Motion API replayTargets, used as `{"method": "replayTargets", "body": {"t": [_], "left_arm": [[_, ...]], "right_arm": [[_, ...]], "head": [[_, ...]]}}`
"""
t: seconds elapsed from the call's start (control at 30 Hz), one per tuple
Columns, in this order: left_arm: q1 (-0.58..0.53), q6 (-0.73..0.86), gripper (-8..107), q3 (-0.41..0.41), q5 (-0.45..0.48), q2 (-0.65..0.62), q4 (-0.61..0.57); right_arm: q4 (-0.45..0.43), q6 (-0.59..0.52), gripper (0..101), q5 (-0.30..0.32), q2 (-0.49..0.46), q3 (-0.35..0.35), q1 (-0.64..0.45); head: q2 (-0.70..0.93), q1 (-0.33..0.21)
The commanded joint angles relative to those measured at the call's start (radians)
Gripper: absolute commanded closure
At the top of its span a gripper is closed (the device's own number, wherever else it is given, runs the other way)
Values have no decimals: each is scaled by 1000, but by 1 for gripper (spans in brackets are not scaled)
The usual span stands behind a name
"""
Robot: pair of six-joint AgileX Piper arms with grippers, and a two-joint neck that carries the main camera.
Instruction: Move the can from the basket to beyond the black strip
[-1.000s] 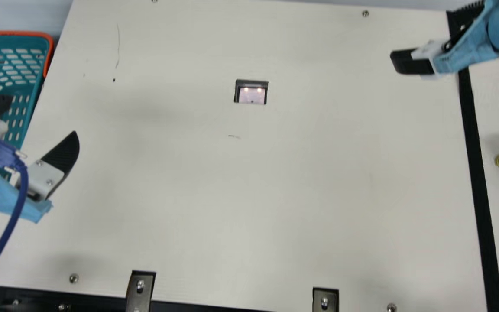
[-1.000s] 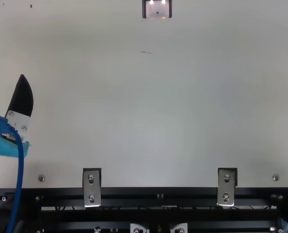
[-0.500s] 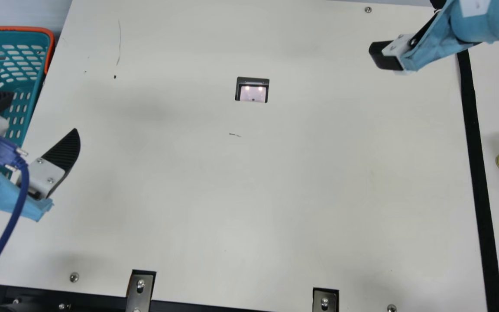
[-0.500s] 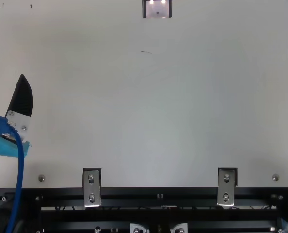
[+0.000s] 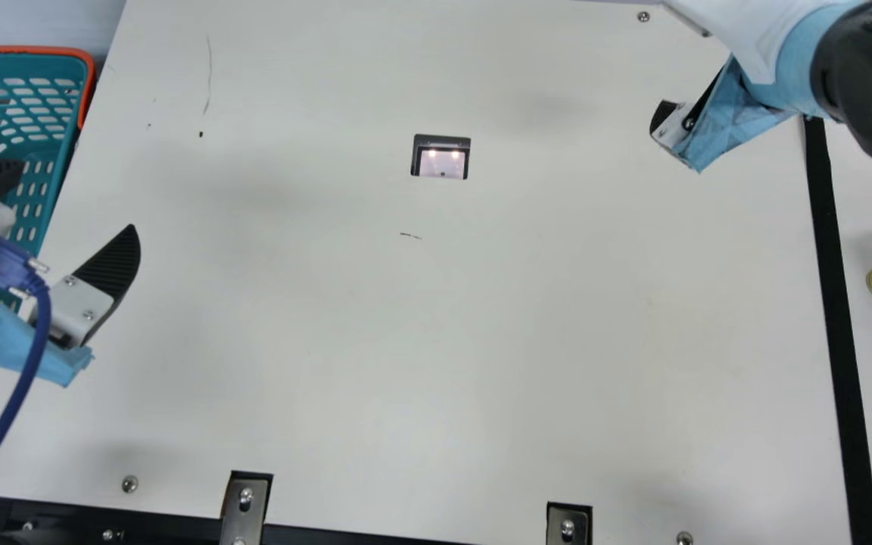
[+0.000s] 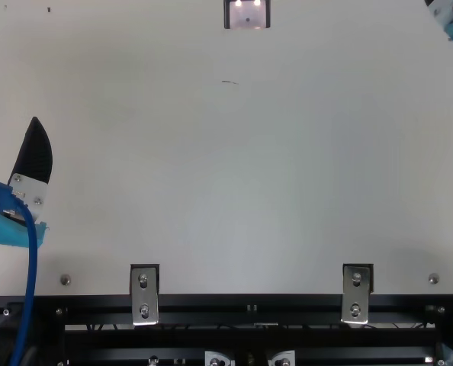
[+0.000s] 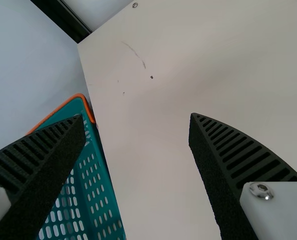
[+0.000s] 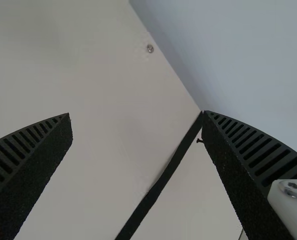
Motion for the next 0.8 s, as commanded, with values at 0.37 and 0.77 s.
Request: {"method": "replayTargets", "body": {"t": [0.37,0.77], "left_arm": [[0,0,9,0,0,0,0],[0,0,9,0,0,0,0]], "right_arm": [[-21,83,0,-27,-4,-9,5],[-333,699,0,-221,-118,111,-57]], "head": [[6,-9],[6,-9]]}}
